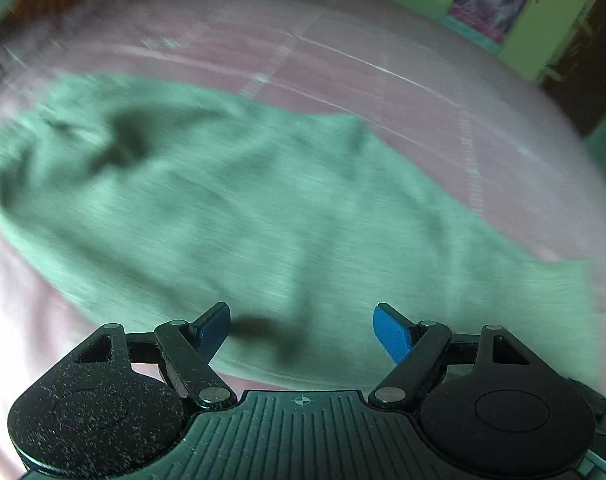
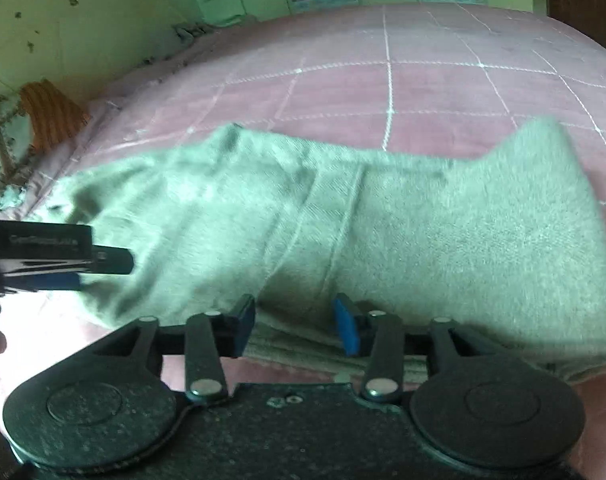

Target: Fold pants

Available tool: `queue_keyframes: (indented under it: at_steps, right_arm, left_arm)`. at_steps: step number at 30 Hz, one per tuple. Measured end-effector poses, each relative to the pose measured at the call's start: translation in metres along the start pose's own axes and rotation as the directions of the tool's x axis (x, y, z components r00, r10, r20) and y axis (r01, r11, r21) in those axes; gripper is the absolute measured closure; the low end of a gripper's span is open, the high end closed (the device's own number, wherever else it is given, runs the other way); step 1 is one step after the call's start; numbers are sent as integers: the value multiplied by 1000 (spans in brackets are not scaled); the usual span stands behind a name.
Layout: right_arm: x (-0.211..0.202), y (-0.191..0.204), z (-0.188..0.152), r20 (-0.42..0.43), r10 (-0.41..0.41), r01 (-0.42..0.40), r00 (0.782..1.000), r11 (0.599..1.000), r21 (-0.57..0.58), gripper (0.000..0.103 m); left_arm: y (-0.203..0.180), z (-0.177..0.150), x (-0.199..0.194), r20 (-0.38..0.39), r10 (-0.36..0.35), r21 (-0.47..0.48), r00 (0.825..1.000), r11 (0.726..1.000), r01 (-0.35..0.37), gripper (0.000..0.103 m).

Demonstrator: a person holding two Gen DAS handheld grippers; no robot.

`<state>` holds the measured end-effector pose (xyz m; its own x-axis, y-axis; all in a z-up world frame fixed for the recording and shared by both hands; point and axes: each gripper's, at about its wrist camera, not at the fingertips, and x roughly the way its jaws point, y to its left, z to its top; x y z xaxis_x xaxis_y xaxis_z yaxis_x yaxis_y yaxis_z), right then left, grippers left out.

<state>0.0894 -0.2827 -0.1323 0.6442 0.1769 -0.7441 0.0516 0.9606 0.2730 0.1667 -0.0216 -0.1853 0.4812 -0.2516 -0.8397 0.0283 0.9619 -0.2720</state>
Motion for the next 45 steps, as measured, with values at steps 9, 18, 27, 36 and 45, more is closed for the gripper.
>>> queue_keyframes:
  at_steps: [9, 18, 27, 36, 45]
  right_arm:
    - [-84, -62, 9, 201, -99, 77, 975, 990, 118, 48]
    - [-99, -118, -17, 226, -191, 128, 955, 955, 267, 48]
    - [-105, -137, -14, 238, -266, 184, 934, 930, 319, 49]
    - [-47, -73, 5, 135, -237, 233, 962, 971, 50, 72]
    - [-15, -73, 2, -28, -272, 269, 962, 961, -68, 70]
  left_arm:
    - [-68, -24, 42, -153, -191, -60, 970, 981, 183, 24]
    - [-92, -36, 62, -139, -236, -128, 962, 967, 218, 78]
    - [-72, -9, -9, 65, -242, -49, 968, 968, 245, 84]
    - [-14, -25, 16, -22, 0, 105, 1000, 994, 2, 71]
    - [-22, 1, -24, 99, -39, 120, 994, 992, 27, 68]
